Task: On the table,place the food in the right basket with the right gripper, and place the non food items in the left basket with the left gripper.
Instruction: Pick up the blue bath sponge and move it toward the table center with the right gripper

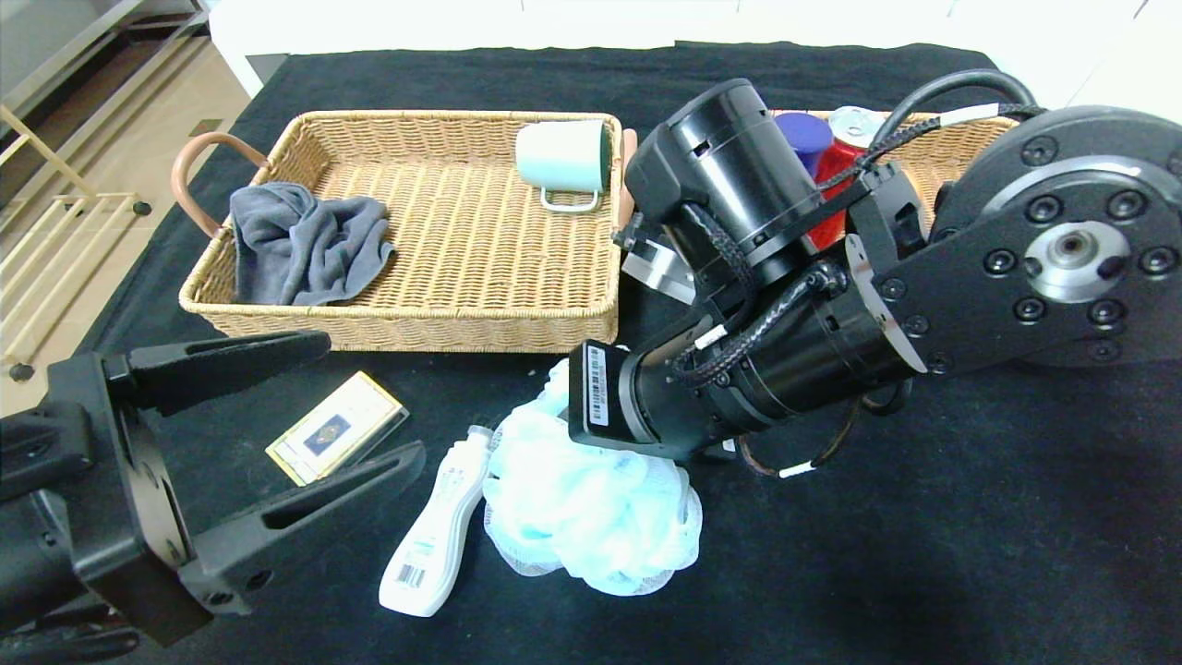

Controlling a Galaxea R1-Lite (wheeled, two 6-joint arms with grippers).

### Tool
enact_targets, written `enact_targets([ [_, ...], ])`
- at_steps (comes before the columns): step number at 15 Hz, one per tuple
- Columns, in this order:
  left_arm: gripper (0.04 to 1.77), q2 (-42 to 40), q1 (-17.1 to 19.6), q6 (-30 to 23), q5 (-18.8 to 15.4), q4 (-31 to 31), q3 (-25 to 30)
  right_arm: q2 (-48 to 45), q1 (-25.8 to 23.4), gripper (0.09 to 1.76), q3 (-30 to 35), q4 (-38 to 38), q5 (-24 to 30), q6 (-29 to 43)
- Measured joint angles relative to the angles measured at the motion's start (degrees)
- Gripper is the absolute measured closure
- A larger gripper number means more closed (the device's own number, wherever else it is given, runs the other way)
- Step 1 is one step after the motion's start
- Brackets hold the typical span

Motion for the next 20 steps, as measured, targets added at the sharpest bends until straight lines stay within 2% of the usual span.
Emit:
enact_targets([
  [7, 0.09, 0.2, 0.0, 0.0, 0.0, 0.0, 0.2, 1.9, -1.4, 1.17, 0.0, -2.8, -1.4, -0.4],
  [10, 0.09, 0.2, 0.0, 0.1, -0.1, 0.0, 0.2, 2.3, -1.5, 0.85, 0.0, -2.9, -1.5, -0.5],
  [13, 0.09, 0.2, 0.0, 0.1, -0.1, 0.0, 0.2, 2.3, -1.6, 0.62, 0.0, -2.9, -1.5, -0.5],
  [16, 0.09, 0.2, 0.0, 0.1, -0.1, 0.0, 0.2, 1.9, -1.5, 0.46, 0.0, -2.6, -1.5, -0.6],
  [20, 0.09, 0.4, 0.0, 0.1, -0.1, 0.1, 0.5, 0.8, -0.8, 0.34, 0.0, -2.2, -2.8, -0.8],
])
